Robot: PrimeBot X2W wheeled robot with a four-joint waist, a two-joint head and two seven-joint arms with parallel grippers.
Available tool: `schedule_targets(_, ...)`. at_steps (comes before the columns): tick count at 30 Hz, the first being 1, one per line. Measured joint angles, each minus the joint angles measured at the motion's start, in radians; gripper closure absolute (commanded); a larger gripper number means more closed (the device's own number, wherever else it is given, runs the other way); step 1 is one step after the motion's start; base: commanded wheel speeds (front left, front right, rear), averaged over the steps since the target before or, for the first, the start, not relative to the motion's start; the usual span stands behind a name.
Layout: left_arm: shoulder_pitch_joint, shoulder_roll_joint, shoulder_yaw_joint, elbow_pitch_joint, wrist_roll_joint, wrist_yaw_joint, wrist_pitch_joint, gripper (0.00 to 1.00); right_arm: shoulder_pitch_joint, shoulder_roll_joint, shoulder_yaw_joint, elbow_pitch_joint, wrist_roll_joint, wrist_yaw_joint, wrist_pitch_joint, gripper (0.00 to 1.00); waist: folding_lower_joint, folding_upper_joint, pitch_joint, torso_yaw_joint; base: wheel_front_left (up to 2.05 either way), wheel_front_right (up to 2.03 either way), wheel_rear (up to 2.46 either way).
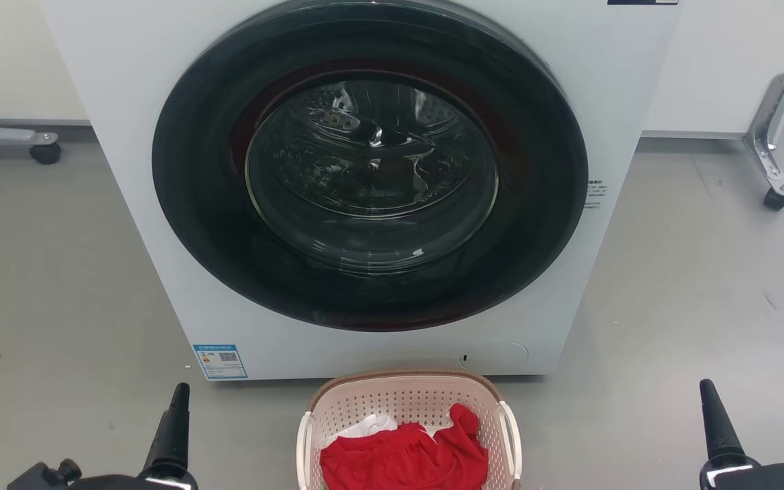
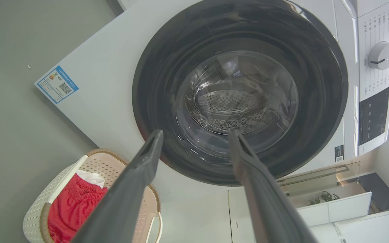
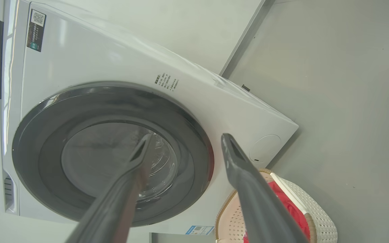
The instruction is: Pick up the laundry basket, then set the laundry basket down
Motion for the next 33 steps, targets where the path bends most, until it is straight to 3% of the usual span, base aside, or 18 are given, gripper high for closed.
schedule_targets(33, -0.007, 0.07, -0.173, 0.012, 0.541, 0.12, -0.115, 0.0, -0.003, -0.087, 0.206, 0.013, -0.518, -0.097, -0.119, 0.0, 0.0, 0.0, -0.007, -0.006, 0.0, 0.0, 0.0)
